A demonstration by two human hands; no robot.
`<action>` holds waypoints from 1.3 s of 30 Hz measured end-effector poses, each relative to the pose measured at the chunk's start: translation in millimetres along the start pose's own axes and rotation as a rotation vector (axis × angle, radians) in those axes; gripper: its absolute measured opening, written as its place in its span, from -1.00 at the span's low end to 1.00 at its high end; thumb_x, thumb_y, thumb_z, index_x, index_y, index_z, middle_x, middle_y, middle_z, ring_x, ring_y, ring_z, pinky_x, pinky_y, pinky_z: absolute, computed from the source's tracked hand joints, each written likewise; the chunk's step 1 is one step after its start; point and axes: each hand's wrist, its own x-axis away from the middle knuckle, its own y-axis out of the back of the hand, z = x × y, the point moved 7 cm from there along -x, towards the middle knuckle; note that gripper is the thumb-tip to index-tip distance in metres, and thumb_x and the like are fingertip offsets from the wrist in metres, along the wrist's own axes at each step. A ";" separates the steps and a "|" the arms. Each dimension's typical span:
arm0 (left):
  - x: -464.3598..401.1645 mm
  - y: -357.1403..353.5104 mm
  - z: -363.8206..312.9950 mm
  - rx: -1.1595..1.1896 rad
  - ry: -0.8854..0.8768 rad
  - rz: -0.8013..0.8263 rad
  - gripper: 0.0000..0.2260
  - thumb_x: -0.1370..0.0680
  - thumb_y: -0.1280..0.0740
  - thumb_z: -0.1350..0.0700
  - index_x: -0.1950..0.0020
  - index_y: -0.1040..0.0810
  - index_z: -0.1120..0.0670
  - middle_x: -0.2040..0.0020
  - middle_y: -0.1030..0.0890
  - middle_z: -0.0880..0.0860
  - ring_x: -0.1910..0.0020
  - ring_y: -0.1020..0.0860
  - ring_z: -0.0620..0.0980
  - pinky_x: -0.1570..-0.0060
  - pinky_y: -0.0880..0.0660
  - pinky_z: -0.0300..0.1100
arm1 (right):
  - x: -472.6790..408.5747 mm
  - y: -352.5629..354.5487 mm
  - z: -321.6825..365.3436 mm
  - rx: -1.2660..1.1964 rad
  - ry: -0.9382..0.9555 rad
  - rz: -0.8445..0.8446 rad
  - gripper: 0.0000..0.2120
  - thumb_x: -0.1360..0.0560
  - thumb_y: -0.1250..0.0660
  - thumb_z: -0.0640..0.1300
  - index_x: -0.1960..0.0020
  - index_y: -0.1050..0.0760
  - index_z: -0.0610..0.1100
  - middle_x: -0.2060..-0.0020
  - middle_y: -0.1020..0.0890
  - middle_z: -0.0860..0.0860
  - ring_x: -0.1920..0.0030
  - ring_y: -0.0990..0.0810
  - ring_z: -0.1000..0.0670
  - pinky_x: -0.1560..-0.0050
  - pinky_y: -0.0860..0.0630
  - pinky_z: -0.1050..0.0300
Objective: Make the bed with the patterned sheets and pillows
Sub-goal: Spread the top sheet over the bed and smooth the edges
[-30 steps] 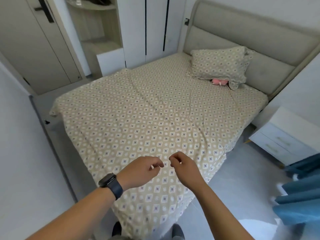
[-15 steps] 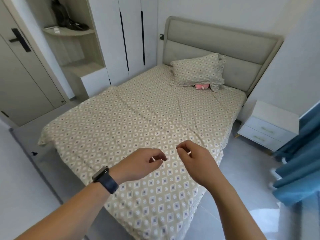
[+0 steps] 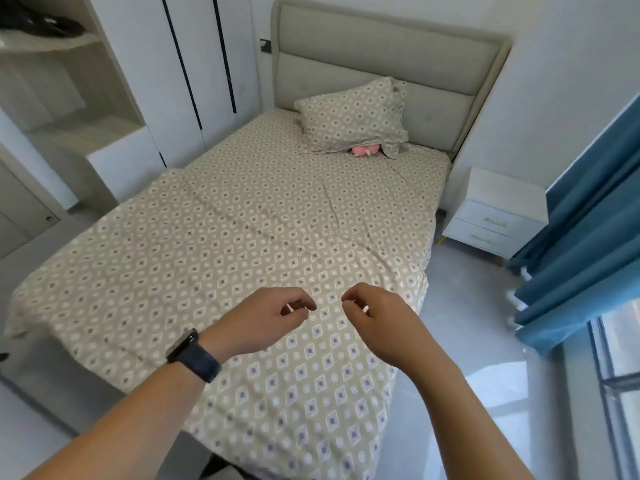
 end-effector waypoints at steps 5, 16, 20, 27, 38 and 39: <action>-22.9 90.9 33.7 -0.029 -0.093 0.047 -0.85 -0.64 -0.29 -0.01 -0.10 -0.62 -0.21 0.06 -0.63 -0.24 0.20 -0.56 -0.22 0.14 -0.52 -0.22 | -45.3 -39.4 64.7 -0.046 -0.044 -0.067 -0.86 -0.64 -0.19 0.10 -0.10 -0.52 0.17 0.07 -0.60 0.25 0.25 -0.52 0.21 0.10 -0.55 0.16; -17.9 194.8 138.0 -0.024 -0.003 0.081 -0.84 -0.64 -0.29 0.01 -0.04 -0.63 -0.24 0.08 -0.63 -0.28 0.32 -0.49 -0.20 0.26 -0.49 -0.21 | -69.9 -75.7 130.7 -0.062 -0.151 -0.125 -0.87 -0.64 -0.20 0.12 -0.10 -0.52 0.22 0.05 -0.58 0.32 0.06 -0.55 0.25 0.00 -0.55 0.19; -12.0 180.1 118.5 -0.013 -0.049 0.102 -0.86 -0.65 -0.28 -0.02 -0.08 -0.62 -0.22 0.10 -0.61 -0.32 0.30 -0.51 -0.23 0.23 -0.49 -0.23 | -84.5 -72.7 143.3 -0.080 -0.125 -0.160 -0.86 -0.64 -0.21 0.11 -0.12 -0.54 0.20 0.06 -0.61 0.31 0.09 -0.55 0.28 0.05 -0.54 0.22; -13.2 251.7 108.3 -0.132 -0.127 -0.001 -0.86 -0.64 -0.28 -0.03 -0.11 -0.62 -0.19 0.05 -0.63 -0.25 0.08 -0.57 -0.23 0.00 -0.54 -0.18 | -157.0 -120.2 221.0 -0.083 -0.045 -0.148 -0.83 -0.64 -0.16 0.11 -0.06 -0.52 0.15 0.08 -0.61 0.24 0.11 -0.57 0.21 0.07 -0.56 0.10; -29.9 388.9 276.3 -0.123 -0.080 0.048 -0.85 -0.64 -0.26 -0.06 -0.14 -0.60 -0.23 0.01 -0.62 -0.28 0.07 -0.59 -0.21 0.01 -0.58 -0.15 | -256.8 -208.7 320.2 -0.132 -0.207 -0.240 -0.91 -0.60 -0.26 0.09 0.01 -0.53 0.18 0.15 -0.62 0.24 0.24 -0.59 0.17 0.17 -0.60 0.08; -28.9 404.3 291.6 -0.132 -0.087 0.060 -0.85 -0.64 -0.27 -0.07 -0.14 -0.60 -0.24 0.00 -0.62 -0.29 0.05 -0.58 -0.22 0.00 -0.57 -0.17 | -264.1 -223.2 335.8 -0.139 -0.213 -0.228 -0.93 -0.59 -0.27 0.11 0.00 -0.53 0.19 0.15 -0.62 0.23 0.25 -0.59 0.18 0.17 -0.59 0.10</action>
